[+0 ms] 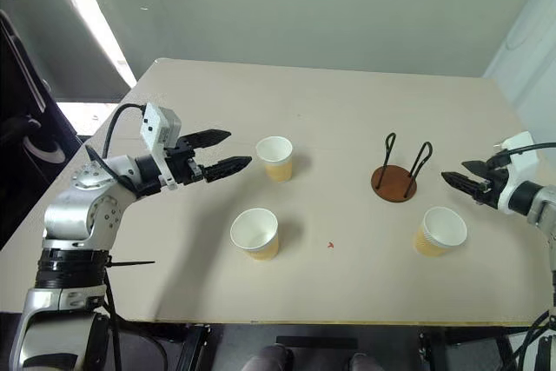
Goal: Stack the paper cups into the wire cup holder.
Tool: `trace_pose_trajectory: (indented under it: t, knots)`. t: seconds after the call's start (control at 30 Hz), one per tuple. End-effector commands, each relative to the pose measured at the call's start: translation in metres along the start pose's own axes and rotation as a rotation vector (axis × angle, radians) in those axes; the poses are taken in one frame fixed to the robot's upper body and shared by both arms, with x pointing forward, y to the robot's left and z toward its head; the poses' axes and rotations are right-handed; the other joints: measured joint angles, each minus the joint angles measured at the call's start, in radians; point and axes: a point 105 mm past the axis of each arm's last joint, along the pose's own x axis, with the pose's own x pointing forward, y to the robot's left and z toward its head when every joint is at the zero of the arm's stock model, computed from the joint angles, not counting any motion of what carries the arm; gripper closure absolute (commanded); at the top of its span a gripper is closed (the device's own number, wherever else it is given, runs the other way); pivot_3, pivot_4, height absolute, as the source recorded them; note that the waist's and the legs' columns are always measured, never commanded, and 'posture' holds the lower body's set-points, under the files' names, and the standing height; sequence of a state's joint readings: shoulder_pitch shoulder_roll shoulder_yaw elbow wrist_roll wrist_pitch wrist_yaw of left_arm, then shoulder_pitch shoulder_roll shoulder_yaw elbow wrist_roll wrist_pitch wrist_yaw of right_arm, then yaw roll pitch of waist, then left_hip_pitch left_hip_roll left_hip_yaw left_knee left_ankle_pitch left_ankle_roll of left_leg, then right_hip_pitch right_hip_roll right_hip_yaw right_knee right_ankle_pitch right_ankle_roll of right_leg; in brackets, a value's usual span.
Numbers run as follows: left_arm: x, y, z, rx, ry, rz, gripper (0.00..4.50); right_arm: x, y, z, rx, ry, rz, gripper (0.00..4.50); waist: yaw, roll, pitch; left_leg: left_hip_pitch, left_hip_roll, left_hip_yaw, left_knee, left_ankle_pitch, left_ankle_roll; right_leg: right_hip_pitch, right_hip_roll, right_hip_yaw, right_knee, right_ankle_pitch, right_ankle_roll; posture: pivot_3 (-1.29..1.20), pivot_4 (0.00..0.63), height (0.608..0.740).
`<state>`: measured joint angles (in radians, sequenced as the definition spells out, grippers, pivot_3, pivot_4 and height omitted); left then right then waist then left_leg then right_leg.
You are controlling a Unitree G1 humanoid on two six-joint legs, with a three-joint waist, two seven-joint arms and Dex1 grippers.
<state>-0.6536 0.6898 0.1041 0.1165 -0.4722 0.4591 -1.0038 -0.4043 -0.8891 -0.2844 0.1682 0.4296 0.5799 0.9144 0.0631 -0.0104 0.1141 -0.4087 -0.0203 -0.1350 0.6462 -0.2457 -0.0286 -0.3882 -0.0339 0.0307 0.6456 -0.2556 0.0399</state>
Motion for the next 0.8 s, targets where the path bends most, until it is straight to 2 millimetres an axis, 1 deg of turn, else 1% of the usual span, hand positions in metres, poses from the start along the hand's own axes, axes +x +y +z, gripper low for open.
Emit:
trace_pose_trajectory:
  t: [0.03,0.2,0.37,0.47,0.57,0.7,0.8]
  knots:
    - [0.0,-0.001,0.015,0.066,-0.007,-0.044,0.02,-0.011,0.0,0.021,-0.047,-0.052,-0.008,1.49,0.0,0.0,0.0,0.0,0.0,0.0,0.0,0.0,0.0,0.0,0.0,0.0,0.0,0.0,0.0,0.0,0.15,0.74]
    - [0.002,-0.009,0.019,0.104,0.009,-0.104,0.02,-0.008,0.005,0.021,-0.032,-0.044,0.006,1.49,-0.001,0.0,0.0,0.0,0.002,0.0,0.0,0.0,0.0,0.0,0.002,0.001,0.0,0.0,0.0,0.0,0.15,0.74]
    - [0.003,-0.014,0.02,0.123,0.021,-0.143,0.02,-0.006,0.013,0.011,-0.026,0.013,0.052,1.49,0.0,0.0,0.0,0.0,0.004,0.0,0.0,0.0,0.0,0.0,0.004,0.001,-0.001,0.0,0.0,0.0,0.15,0.74]
    - [0.003,-0.015,0.021,0.121,0.016,-0.154,0.0,-0.007,0.016,0.012,-0.019,0.017,0.073,0.94,0.0,0.0,0.0,0.0,0.004,0.001,0.0,0.0,0.0,0.0,0.004,0.001,-0.001,0.0,0.0,0.0,0.15,0.74]
    - [0.003,-0.016,0.024,0.118,0.004,-0.163,0.0,-0.007,0.02,0.014,-0.031,0.019,0.095,0.02,0.0,0.0,0.0,0.0,0.004,0.001,0.0,0.0,0.0,0.0,0.005,0.001,-0.001,0.0,0.0,0.0,0.15,0.74]
    - [0.005,-0.019,0.029,0.129,-0.015,-0.192,0.0,-0.005,0.019,0.02,-0.049,0.009,0.091,0.02,0.0,0.0,0.0,0.0,0.005,0.001,0.0,0.0,0.0,-0.001,0.006,0.002,-0.001,0.0,0.0,0.0,0.15,0.74]
    - [0.007,-0.025,0.036,0.116,-0.027,-0.253,0.0,-0.004,0.026,0.023,-0.06,0.01,0.129,0.02,0.0,0.0,0.0,0.0,0.005,0.001,0.0,0.0,0.0,-0.001,0.006,0.002,-0.001,0.0,0.0,0.0,0.15,0.74]
